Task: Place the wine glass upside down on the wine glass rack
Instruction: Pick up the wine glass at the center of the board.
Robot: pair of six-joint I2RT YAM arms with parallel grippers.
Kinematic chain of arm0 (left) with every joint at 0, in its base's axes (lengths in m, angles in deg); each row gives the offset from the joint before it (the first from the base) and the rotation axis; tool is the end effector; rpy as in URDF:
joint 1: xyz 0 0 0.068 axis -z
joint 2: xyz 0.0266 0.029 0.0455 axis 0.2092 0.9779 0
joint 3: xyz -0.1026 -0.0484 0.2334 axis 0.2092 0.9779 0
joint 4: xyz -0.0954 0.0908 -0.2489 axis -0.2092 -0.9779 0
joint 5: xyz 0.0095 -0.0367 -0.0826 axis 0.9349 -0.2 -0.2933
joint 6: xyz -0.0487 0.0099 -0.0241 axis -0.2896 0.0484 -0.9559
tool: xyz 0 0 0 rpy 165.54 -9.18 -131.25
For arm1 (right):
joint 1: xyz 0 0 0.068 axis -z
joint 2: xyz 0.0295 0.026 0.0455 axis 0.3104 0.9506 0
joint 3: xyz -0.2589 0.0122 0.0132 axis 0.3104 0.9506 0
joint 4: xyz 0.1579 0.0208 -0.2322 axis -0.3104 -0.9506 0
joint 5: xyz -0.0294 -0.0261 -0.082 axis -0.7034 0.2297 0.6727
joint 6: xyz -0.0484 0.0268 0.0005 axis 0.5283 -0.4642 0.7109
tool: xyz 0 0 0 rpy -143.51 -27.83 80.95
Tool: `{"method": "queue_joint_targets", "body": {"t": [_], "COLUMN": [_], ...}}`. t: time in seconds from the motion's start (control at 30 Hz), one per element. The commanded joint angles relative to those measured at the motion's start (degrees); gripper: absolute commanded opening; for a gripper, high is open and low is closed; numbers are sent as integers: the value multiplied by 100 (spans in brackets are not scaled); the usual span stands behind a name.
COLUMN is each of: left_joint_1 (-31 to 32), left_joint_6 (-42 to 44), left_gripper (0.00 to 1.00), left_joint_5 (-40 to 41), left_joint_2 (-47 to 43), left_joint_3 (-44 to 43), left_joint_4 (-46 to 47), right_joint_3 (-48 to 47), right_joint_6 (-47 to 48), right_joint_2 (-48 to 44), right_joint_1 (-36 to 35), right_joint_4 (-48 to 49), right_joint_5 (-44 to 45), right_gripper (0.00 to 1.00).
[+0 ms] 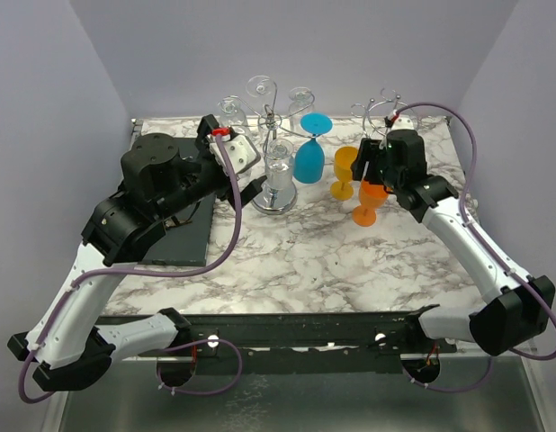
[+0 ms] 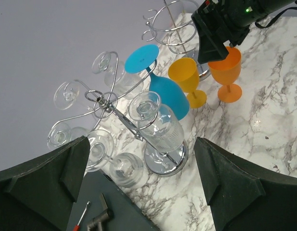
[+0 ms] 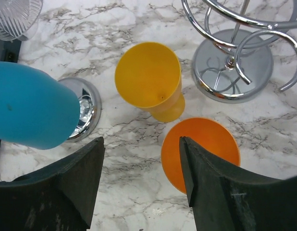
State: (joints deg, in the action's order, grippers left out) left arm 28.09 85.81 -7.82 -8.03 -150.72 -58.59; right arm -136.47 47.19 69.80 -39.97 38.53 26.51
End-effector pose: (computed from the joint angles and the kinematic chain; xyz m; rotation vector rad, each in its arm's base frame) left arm 0.1517 -0.1354 0.5100 1.0230 1.3567 -0.3081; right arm 0.2949 0.1111 0.3419 0.0476 2.0437 0.2532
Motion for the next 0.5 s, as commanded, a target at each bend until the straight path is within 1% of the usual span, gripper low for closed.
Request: {"method": "queue_joint_targets", "body": {"t": [0.0,0.1,0.23,0.3,0.37,0.47], "left_joint_1": [11,17,18,16,18,17], "left_joint_6": [-174,-149,-107,-102,-80,-64], "left_gripper": [99,99,99,99,99,99], "left_joint_5": [-89,-123,-179,-212,-256,-327], "left_joint_2": [46,43,41,43,50,77], "left_joint_3": [-220,-224,-213,-191,-154,-125], "left_joint_4": [-270,-315,-382,-386,-393,-393], "right_joint_3": [-30,105,388,555,727,616], "right_joint_6": [11,-14,-119,-201,-133,-53], "right_joint_2": [319,332,101,-85,-263,-139], "right_joint_1": [20,25,74,107,106,106], "right_joint_4": [-173,-255,-479,-522,-356,-415], "right_joint_5": [254,549,785,735,476,301], "right_gripper": [67,66,67,67,67,67]}}
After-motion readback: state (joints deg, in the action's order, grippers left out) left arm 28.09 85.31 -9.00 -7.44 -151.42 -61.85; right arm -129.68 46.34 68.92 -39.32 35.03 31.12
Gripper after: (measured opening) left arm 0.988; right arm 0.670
